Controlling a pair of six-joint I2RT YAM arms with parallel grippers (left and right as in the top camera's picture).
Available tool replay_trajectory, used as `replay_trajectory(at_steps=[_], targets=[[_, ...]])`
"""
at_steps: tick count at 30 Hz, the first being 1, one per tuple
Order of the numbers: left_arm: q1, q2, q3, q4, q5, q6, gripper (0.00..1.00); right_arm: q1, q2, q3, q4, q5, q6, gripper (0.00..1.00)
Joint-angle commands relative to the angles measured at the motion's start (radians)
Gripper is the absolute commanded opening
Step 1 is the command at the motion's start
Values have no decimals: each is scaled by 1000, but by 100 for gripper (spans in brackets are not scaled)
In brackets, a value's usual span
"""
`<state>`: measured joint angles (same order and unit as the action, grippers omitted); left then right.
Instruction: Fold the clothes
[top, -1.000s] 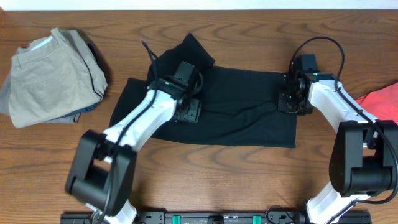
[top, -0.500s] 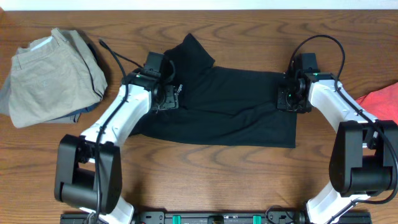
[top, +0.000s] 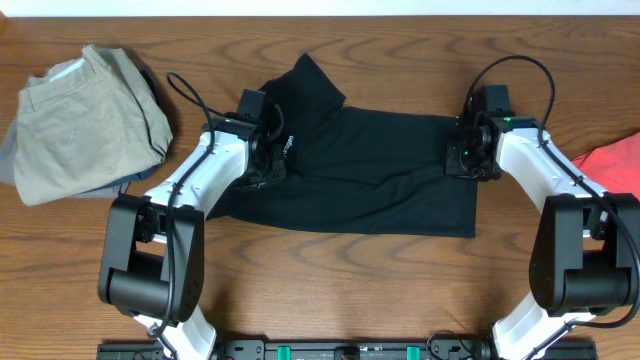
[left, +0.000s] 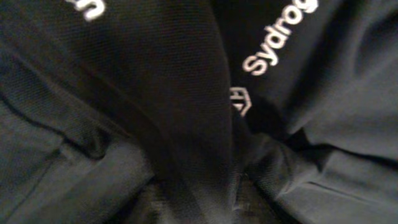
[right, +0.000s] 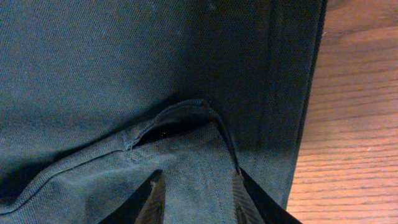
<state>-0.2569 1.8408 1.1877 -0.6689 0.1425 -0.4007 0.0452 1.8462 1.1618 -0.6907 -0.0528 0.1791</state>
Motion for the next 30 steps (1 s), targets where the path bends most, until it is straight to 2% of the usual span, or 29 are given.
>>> replay_trajectory(at_steps=[1, 3, 7, 13, 22, 30], targets=[[3, 6, -6, 20, 5, -2, 14, 1, -11, -6, 3, -4, 7, 33], [9, 5, -5, 51, 4, -2, 6, 1, -11, -6, 5, -4, 7, 33], [25, -5, -5, 118, 19, -2, 6, 1, -11, -6, 11, -4, 7, 35], [68, -25, -5, 216, 147, -15, 6, -1, -11, -5, 48, -21, 7, 39], [89, -25, -5, 214, 134, -73, 6, -1, -11, -11, 60, -41, -1, 34], [89, -25, -5, 211, 134, -73, 6, -5, -11, -61, 105, -15, 0, 32]])
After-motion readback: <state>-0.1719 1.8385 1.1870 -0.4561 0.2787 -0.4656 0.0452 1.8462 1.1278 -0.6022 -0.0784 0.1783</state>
